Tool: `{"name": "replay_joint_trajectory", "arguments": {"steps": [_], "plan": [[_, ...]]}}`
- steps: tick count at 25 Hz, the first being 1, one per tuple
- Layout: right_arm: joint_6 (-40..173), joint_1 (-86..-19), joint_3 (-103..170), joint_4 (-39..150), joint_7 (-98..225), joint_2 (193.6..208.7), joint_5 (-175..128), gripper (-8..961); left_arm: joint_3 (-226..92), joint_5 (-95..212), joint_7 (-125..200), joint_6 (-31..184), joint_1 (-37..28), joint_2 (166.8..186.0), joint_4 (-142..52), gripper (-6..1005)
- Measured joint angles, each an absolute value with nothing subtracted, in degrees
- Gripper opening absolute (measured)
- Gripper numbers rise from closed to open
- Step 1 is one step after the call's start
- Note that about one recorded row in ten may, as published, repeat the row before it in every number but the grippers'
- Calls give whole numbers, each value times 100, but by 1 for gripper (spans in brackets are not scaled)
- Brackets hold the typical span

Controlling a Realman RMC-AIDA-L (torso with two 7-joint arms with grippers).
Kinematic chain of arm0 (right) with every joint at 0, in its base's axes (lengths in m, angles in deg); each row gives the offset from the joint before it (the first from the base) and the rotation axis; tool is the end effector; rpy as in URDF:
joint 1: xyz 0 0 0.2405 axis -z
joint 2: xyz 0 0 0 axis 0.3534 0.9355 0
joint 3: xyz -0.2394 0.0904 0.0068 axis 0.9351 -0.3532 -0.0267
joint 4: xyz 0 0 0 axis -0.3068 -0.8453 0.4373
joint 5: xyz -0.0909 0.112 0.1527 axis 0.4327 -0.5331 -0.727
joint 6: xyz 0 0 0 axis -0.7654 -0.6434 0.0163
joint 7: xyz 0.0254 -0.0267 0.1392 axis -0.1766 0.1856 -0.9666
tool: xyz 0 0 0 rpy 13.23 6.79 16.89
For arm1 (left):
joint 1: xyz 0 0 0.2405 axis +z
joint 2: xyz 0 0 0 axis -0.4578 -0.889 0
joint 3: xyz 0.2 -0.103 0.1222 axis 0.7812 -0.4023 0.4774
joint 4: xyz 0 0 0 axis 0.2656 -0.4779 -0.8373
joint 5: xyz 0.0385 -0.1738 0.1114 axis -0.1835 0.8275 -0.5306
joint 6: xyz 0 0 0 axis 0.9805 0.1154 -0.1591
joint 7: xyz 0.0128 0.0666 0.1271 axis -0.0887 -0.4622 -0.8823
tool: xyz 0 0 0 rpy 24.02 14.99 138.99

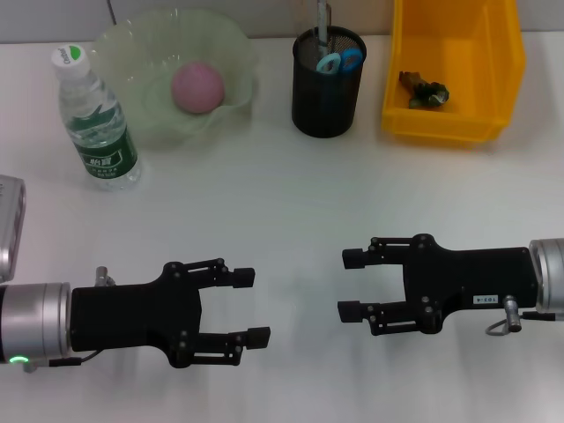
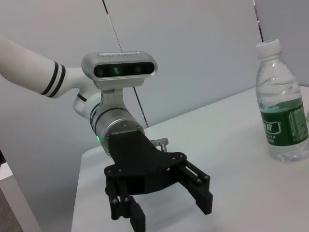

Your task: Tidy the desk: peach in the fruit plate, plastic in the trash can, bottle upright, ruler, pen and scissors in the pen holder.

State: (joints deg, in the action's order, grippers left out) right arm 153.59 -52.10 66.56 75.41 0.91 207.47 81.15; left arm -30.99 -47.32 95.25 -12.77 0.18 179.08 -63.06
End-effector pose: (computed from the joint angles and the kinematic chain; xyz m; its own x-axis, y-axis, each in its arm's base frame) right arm 0.2632 0.2814 -0.0472 0.8118 -0.3134 -0.4926 -0.3233 -0.9439 0.0677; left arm -0.2849 0.2550 -0.0444 0.7995 0.2914 0.5252 0.3160 -0.9477 0.0446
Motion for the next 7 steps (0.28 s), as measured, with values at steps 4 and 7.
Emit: {"name": "replay_joint_trajectory", "arguments": {"steps": [4,7], "plan": [[15357,-5219,6674,7543,59,20747,8115,744,-3102,-4735,9526,-1275,18,17911,-6310,805],[15369,-5215,6668,7550,56,20747,8115,744,-3103,-4735,9526,-1270,24,17914,-6310,805]]}}
